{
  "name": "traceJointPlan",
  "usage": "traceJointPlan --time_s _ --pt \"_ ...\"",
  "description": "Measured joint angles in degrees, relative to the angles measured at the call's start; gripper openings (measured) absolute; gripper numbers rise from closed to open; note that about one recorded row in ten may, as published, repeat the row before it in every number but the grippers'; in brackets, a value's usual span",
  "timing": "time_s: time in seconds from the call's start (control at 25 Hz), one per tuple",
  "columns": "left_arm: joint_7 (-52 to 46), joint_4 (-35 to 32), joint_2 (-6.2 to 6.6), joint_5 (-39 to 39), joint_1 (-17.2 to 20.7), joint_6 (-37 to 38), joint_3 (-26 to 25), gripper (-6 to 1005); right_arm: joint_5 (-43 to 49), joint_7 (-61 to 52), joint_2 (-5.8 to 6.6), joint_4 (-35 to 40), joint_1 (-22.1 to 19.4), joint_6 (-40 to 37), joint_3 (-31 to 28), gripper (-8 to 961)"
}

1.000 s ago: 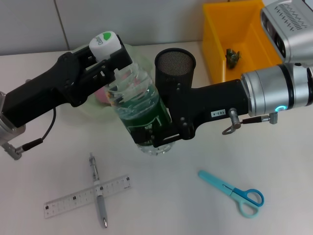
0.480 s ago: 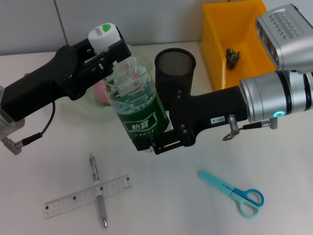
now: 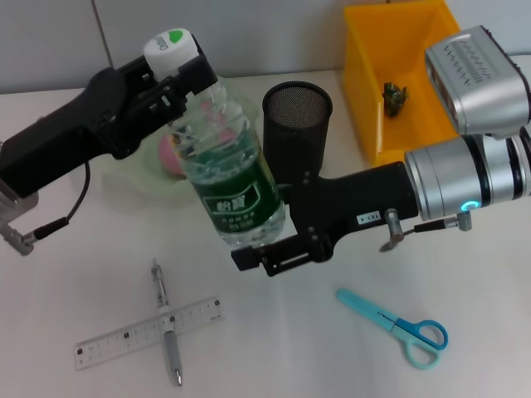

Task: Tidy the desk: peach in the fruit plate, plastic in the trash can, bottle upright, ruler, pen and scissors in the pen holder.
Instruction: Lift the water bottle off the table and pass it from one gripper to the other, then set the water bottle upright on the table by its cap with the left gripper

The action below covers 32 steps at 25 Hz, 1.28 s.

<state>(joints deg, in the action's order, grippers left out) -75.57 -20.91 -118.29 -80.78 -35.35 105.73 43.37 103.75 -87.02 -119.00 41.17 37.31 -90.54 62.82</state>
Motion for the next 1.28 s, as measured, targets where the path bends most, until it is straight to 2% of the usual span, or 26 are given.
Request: traceJointPlan --time_s 0.6,0.8,0.92,1.08,1.28 --pt "-0.7 -1.9 0.10 0.7 0.9 -0.5 -0.2 440 2.5 0.0 0.08 -1.0 -1.1 2.1 -0.6 776" --pt "0.6 -2.7 0.22 0.6 2.3 -1.4 -0.6 440 2.2 0.4 0.10 0.0 -3.0 2.8 -1.0 776" --pt "4.6 -4.0 0.21 0.6 5.6 -4.7 -0.7 441 2.1 0.5 0.09 0.7 -4.1 3.5 -2.1 776" --pt "8.6 -3.4 -0.08 0.7 7.2 -7.1 -1.3 441 2.0 1.2 0.08 1.0 -4.7 2.9 -3.7 776" --pt "10.9 -2.4 -0.20 1.3 7.8 -8.3 -1.6 441 1.9 2.4 0.00 1.1 -5.1 2.2 -4.5 776"
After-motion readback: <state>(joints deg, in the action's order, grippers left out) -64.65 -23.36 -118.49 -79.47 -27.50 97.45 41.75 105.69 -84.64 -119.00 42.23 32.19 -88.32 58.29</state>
